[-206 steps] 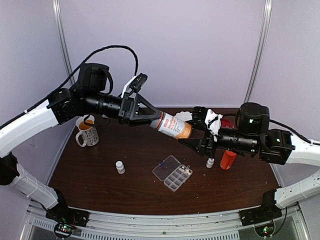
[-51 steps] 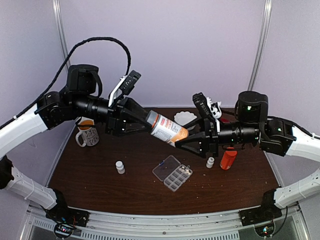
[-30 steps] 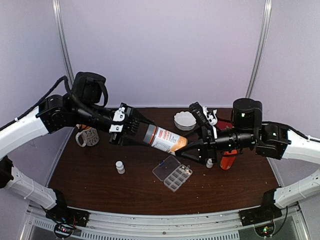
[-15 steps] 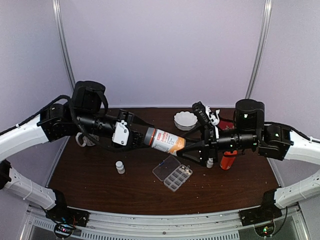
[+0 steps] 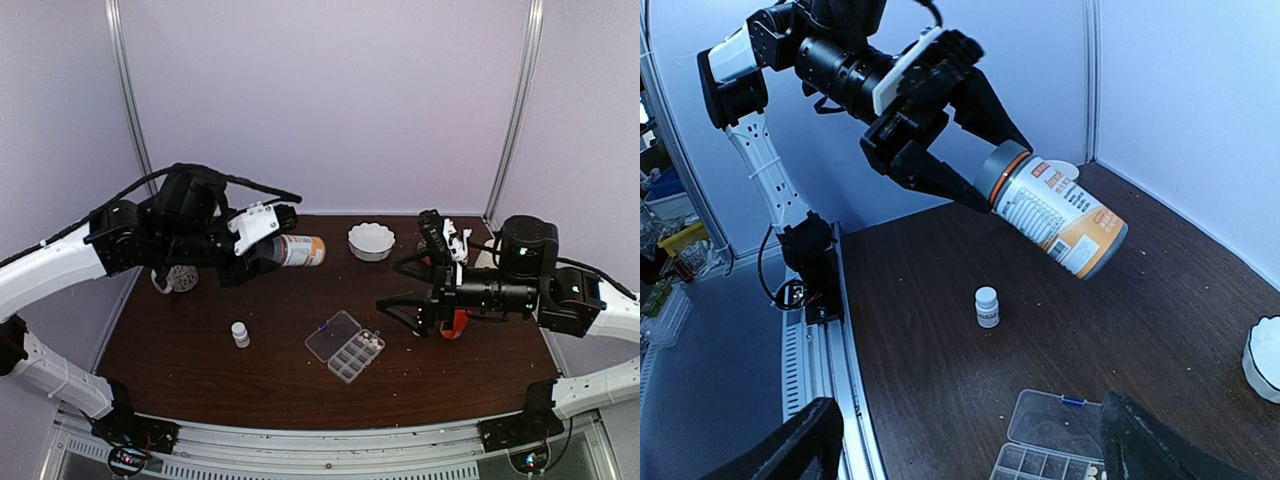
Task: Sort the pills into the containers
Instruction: Place the pill bottle at the center of the board.
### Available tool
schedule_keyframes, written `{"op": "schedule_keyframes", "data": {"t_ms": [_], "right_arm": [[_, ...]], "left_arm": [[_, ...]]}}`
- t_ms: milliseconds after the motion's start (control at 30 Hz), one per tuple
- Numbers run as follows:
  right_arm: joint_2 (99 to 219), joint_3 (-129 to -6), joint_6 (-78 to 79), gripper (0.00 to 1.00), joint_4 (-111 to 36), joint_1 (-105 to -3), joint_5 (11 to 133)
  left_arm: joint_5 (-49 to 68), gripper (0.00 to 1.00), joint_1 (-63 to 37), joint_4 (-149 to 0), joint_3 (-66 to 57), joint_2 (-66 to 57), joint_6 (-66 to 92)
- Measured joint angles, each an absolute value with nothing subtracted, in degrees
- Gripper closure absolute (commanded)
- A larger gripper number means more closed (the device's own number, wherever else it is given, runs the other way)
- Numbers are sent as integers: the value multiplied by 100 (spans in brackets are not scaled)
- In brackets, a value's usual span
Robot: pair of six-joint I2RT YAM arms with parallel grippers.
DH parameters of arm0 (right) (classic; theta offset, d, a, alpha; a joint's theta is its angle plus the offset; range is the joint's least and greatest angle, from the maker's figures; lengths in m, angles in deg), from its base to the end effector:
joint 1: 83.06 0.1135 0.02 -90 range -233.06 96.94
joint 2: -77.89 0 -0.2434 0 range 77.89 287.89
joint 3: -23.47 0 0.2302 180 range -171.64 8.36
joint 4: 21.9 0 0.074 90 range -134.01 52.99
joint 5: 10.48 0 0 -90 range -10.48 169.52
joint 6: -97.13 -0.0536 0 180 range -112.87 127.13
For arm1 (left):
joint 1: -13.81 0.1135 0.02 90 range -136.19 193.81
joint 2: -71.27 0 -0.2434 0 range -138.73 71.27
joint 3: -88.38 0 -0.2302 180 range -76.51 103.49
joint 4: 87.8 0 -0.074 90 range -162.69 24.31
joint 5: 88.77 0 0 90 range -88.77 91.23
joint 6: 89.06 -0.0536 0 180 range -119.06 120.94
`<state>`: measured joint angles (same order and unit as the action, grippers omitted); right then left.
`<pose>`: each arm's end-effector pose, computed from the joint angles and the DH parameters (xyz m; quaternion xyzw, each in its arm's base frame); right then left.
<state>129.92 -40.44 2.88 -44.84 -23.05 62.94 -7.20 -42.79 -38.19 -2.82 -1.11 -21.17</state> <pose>0.0960 0.1969 0.3287 -0.4382 0.6324 0.4288 0.4735 0.1571 -0.2239 0.3410 0.5292 0.7005 -0.0789 0.4723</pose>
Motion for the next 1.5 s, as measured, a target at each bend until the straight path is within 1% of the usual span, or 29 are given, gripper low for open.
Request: {"op": "schedule_keyframes", "data": {"t_ms": [133,300,467,600,767,867,1067,1100,1133,1233,1300,1333,1467,1500], "right_arm": [[12992,-4009,288,9,-4443,-2305,6591],[13068,-3996,251,9,-4379,-2305,6829],[13070,-3819,131,10,-4250,-2305,6910],[13066,-3585,-29,10,-4130,-2305,6906],[13064,-3342,-223,11,-3971,-2305,6864],[13062,-3240,-304,11,-3850,-2305,6805],[13077,-3213,-381,11,-3711,-2305,6709],[13088,-3213,-383,12,-3693,-2305,6687],[13107,-3213,-383,13,-3673,-2305,6670],[13160,-3213,-381,16,-3625,-2305,6624],[13175,-3213,-381,16,-3617,-2305,6595],[13182,-3213,-381,15,-3608,-2305,6578],[13201,-3213,-376,15,-3601,-2305,6528],[13201,-3213,-374,14,-3601,-2305,6521]], "left_arm": [[-1137,100,-3958,-2925,524,-902,-1091],[-975,100,-3084,-1828,1497,-2023,-27],[-752,99,-2522,-881,2120,-2915,557],[-798,96,-2399,-121,2681,-3558,804],[-921,96,-2395,592,3105,-4010,869],[-954,96,-2382,852,3293,-4288,874],[-993,92,-2367,1049,3470,-4760,871],[-993,87,-2362,1049,3494,-4825,871],[-991,79,-2362,1049,3503,-4871,871],[-986,47,-2351,1075,3538,-5011,865],[-978,36,-2347,1084,3538,-5040,854],[-965,34,-2340,1090,3538,-5044,839],[-949,15,-2336,1106,3571,-5044,834],[-947,12,-2336,1106,3582,-5044,834]]}}
